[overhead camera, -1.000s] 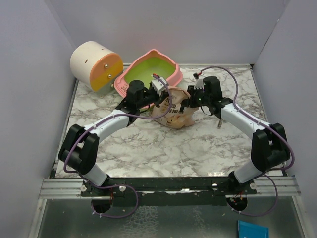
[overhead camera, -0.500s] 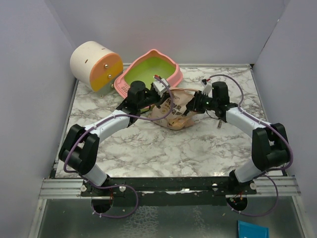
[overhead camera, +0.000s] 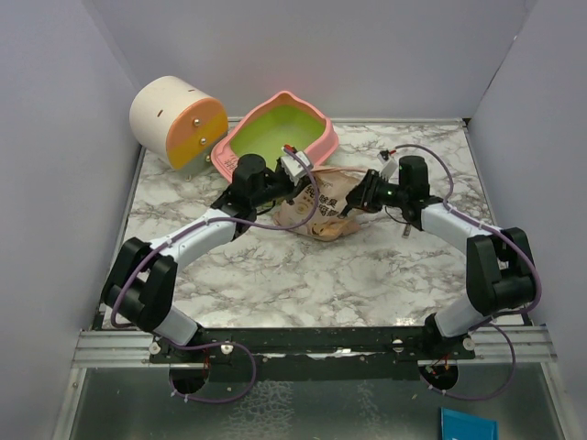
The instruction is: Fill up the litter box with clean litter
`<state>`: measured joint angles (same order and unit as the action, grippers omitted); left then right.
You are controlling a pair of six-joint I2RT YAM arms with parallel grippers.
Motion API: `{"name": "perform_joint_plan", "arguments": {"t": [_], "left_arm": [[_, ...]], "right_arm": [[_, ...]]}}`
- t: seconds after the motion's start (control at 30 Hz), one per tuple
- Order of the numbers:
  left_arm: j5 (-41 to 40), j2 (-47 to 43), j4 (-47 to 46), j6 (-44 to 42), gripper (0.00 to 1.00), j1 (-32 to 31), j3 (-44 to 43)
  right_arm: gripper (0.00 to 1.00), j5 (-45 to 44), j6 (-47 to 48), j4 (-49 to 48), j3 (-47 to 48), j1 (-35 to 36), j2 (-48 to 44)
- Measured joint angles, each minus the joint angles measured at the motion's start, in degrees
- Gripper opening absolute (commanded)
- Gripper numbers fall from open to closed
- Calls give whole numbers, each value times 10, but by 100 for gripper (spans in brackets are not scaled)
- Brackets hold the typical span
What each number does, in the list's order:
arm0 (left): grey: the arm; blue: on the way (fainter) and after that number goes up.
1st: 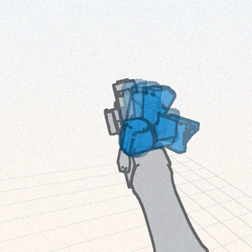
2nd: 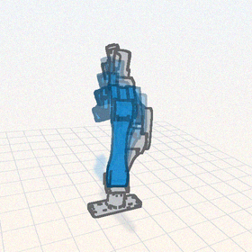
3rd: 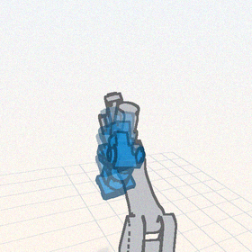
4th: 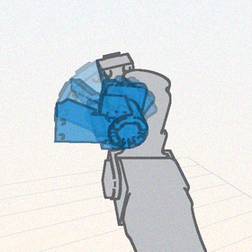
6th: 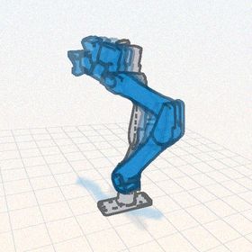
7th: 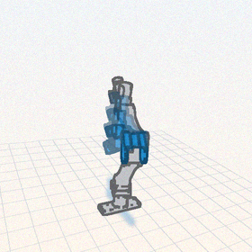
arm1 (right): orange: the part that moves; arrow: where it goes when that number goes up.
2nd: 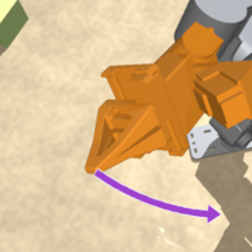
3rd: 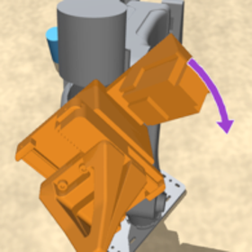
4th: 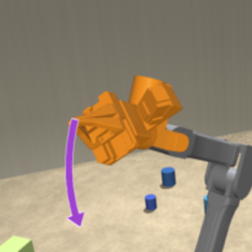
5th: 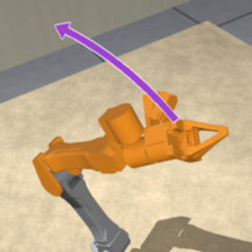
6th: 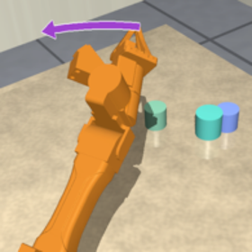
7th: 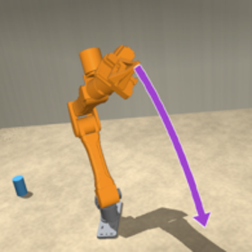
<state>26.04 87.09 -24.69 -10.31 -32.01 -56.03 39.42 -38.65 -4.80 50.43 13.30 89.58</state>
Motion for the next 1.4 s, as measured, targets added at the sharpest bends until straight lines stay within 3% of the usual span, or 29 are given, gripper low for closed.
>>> {"name": "perform_joint_plan", "arguments": {"t": [0.37,0.9,1.07,1.27,1.4], "left_arm": [[0,-22,6,-9,0,4,17],[-1,-43,27,-3,4,8,23],[-2,-55,31,1,14,8,25],[-6,-99,-5,8,39,14,25],[-8,-120,-19,12,43,15,25]], "right_arm": [[1,49,-85,-111,-50,-28,0],[1,151,-228,-335,-154,-130,-2],[1,165,-242,-342,-166,-157,-21],[1,176,-243,-333,-170,-207,-60],[1,187,-243,-322,-175,-236,-80]]}}
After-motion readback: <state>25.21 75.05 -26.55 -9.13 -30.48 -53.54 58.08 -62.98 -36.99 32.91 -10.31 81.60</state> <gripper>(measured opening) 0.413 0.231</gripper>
